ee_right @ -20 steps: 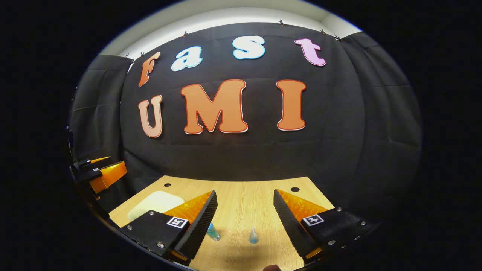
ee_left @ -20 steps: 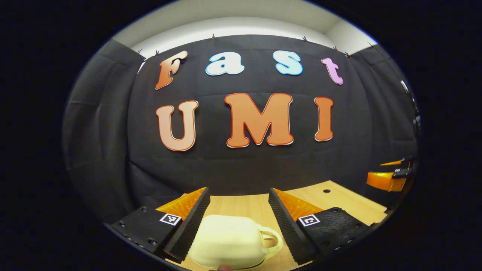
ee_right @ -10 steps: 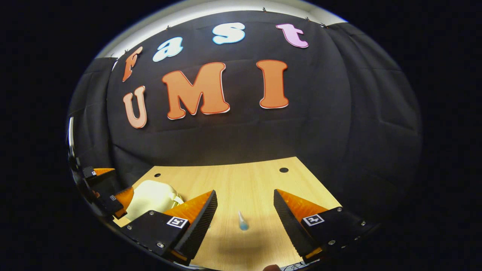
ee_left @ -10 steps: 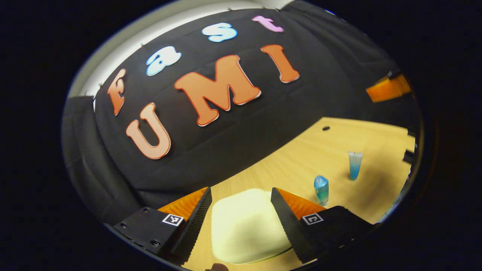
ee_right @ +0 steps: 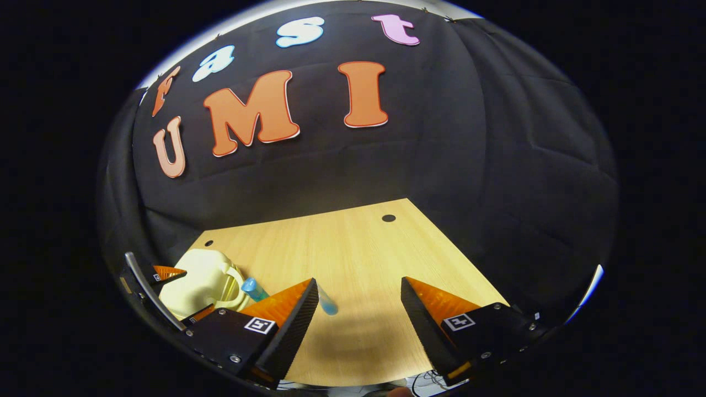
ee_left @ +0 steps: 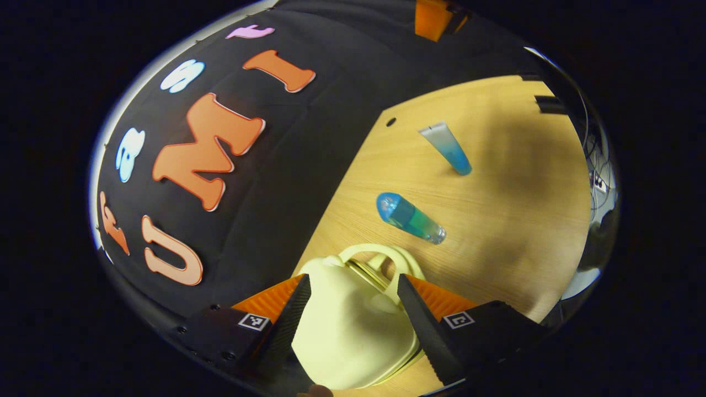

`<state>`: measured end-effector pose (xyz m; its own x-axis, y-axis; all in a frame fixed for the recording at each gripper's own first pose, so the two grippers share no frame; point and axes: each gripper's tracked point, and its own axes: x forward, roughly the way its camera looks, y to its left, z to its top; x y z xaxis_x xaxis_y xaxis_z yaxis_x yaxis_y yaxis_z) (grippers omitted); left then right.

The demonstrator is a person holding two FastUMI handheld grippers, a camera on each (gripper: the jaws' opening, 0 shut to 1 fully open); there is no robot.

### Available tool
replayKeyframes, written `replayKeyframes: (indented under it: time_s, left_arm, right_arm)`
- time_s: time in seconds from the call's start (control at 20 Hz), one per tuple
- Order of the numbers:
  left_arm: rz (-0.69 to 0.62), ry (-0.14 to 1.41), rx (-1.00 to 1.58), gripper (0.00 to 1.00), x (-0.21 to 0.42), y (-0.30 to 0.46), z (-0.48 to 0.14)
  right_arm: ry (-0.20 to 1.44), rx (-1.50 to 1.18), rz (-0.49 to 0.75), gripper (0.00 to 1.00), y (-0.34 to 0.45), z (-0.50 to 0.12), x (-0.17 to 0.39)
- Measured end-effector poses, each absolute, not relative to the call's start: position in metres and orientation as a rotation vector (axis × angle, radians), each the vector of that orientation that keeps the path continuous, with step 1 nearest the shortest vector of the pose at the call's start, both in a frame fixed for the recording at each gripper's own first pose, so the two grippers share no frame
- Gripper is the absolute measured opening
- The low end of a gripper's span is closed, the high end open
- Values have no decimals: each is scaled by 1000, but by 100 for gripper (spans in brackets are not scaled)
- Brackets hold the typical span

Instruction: First open the suitcase, pack the skin care products into it, and then close the suitcase.

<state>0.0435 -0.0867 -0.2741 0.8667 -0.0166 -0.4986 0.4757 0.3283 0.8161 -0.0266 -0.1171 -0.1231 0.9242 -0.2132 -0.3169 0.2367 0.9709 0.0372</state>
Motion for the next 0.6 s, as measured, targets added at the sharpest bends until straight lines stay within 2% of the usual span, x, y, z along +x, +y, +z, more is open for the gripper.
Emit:
replayKeyframes:
  time_s: [0.4,0.5,0.6]
  left_arm:
    - [-299,525,1311,98,75,-81,-317]
    - [-299,590,1319,97,81,-76,-333]
    - [-299,581,1336,97,90,-79,-333]
  right_arm:
    - [369,116,-325,95,-162,-139,-28]
    - [376,126,-334,95,-166,-139,-30]
    - [380,111,-334,95,-169,-139,-29]
